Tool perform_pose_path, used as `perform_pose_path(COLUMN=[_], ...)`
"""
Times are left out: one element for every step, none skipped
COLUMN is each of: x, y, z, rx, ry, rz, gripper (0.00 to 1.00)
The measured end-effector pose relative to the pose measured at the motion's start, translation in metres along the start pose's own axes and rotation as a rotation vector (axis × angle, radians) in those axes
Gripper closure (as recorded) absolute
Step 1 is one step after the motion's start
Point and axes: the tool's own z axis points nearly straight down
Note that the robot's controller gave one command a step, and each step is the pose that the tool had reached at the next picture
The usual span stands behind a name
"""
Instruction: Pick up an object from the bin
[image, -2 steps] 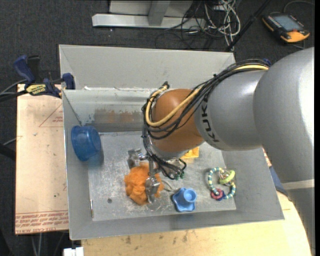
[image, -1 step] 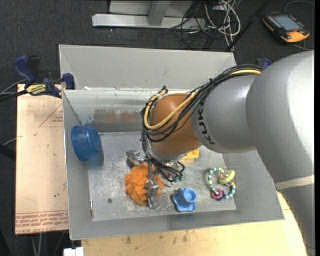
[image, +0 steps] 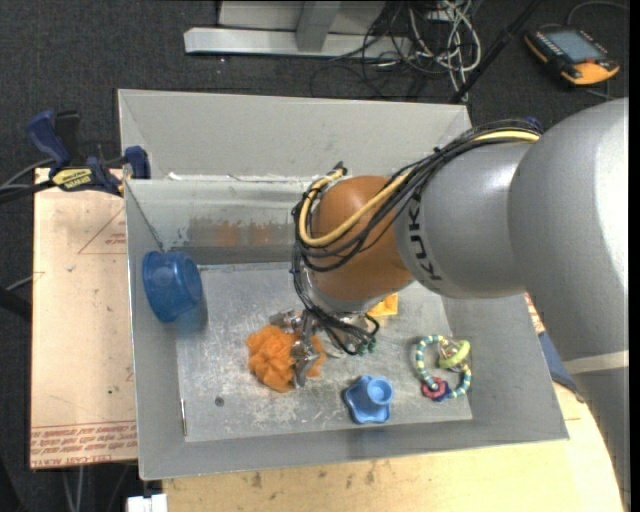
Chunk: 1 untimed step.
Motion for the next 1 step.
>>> perform_pose_path(x=[0.0], y=[0.0], z=[0.0], rx=[0.0], ry=[0.0], rz=[0.0], gripper=[1.0])
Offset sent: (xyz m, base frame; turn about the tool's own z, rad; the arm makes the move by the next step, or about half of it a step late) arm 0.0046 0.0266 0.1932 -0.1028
